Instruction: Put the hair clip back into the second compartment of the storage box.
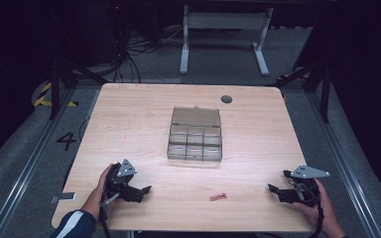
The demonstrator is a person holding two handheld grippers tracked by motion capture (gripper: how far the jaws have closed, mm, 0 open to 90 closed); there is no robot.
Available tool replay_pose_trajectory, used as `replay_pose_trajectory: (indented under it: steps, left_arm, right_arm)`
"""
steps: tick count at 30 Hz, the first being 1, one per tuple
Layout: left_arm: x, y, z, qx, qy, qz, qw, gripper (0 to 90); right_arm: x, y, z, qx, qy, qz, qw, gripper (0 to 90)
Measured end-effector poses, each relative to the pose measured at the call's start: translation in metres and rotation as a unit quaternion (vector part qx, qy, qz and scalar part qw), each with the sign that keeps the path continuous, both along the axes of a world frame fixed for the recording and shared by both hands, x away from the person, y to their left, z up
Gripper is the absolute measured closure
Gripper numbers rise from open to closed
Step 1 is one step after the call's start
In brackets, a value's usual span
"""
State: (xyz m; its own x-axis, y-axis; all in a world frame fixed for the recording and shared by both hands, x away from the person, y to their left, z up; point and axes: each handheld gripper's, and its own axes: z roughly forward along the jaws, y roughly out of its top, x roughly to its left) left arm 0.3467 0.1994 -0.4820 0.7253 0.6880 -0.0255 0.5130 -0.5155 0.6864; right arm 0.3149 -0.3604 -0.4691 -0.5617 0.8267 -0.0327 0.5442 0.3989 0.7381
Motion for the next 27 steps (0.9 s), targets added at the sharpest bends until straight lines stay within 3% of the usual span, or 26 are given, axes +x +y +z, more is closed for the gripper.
replay_pose_trajectory:
  steps: [19, 23, 27]
  left_arm:
    - [0.0016, 0.0030, -0.0001, 0.000, -0.002, -0.018, 0.9998, 0.4]
    - [0.0003, 0.0039, -0.0002, 0.000, -0.002, -0.011, 0.9999, 0.5]
    - [0.0001, 0.0043, -0.0002, -0.001, -0.002, -0.011, 0.9999, 0.5]
  right_arm:
    - [0.0006, 0.0015, 0.0014, -0.004, 0.006, -0.003, 1.0000, 17.5]
    - [-0.0001, -0.0012, 0.0015, 0.000, 0.005, 0.019, 0.9998, 20.9]
    - [-0.0016, 0.0005, 0.0021, 0.001, -0.001, 0.040, 0.9992, 30.9]
